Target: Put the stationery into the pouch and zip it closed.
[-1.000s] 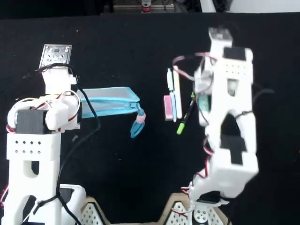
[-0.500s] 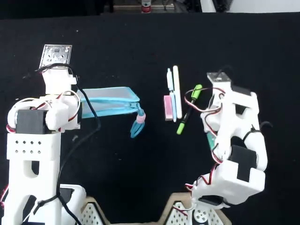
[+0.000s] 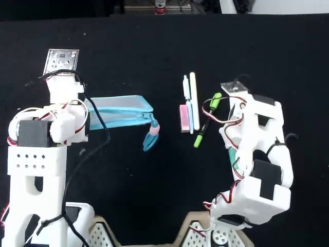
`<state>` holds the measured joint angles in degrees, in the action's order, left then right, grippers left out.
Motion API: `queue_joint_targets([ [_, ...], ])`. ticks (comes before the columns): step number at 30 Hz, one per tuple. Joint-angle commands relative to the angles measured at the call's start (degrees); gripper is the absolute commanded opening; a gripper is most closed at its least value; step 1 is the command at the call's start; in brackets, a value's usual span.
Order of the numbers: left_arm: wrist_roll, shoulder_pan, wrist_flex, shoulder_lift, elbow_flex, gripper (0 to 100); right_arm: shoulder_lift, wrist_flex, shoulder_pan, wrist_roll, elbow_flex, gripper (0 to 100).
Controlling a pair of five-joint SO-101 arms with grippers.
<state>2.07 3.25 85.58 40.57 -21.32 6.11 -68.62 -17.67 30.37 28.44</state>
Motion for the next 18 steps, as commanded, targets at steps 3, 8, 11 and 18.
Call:
queue_joint_targets([
  [3,-0.79,-0.22,-0.35,-0.09,-0.84,3,-3.47,0.0,-1.05,9.93,-0.22,15.8],
  [8,-0.88,-0.22,-0.35,-0.09,-0.84,3,-3.47,0.09,-1.76,11.43,-0.22,15.8],
  [11,-0.88,-0.22,-0.35,-0.09,-0.84,3,-3.47,1.14,-4.84,12.31,-0.48,15.8],
  [18,-0.88,-0.22,-0.35,-0.09,-0.84,3,-3.47,2.02,-10.11,17.32,0.66,15.8],
])
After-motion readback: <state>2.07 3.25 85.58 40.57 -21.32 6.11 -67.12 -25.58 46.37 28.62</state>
